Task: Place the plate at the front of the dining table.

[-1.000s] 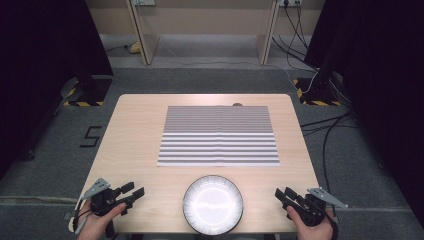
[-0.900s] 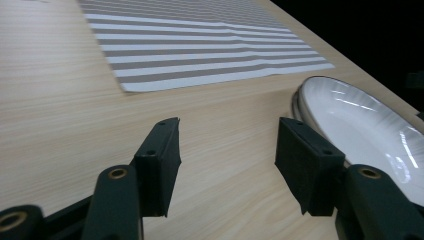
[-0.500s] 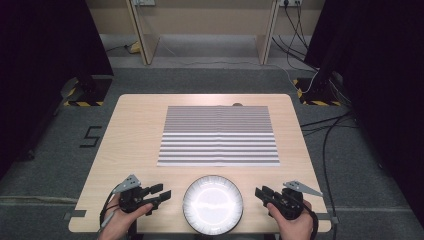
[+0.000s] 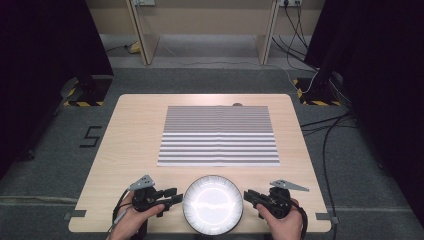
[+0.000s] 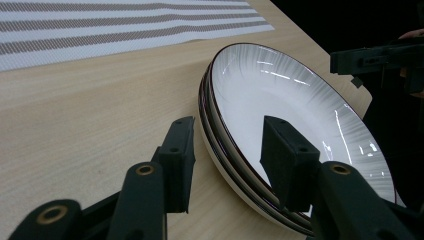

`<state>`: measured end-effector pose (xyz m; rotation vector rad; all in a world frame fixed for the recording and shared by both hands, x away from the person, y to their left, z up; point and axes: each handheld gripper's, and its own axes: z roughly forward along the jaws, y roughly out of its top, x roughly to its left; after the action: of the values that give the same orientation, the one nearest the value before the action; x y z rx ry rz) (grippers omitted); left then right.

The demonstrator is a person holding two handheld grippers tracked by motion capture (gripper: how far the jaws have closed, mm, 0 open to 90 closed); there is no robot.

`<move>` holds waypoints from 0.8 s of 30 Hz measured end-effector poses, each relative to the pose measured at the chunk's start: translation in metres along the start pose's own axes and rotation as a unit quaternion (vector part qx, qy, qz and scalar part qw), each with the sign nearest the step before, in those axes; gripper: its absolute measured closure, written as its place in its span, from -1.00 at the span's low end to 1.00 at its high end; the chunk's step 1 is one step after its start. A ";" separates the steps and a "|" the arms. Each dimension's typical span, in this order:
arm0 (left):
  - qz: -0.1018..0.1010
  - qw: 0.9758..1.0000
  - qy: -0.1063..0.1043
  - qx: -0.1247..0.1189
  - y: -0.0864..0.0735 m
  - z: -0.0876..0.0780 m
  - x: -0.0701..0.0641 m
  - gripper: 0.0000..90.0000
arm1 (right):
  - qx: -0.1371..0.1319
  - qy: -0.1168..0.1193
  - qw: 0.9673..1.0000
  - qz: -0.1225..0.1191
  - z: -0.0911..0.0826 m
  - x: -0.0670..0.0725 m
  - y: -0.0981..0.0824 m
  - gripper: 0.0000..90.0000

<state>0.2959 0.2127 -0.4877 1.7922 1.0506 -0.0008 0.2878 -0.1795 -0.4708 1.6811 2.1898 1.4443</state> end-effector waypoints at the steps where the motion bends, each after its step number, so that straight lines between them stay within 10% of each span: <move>1: -0.002 1.000 -0.001 0.003 -0.001 0.001 0.000 0.27 | 0.007 0.002 1.000 0.000 0.001 0.001 0.000 0.71; 24: 0.015 0.999 -0.022 0.042 -0.007 0.012 -0.009 0.44 | 0.069 -0.009 0.997 0.016 0.009 0.007 -0.002 0.88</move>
<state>0.2908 0.1982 -0.4950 1.8750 1.0064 -0.0664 0.2879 -0.1684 -0.4740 1.7713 2.3140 1.3070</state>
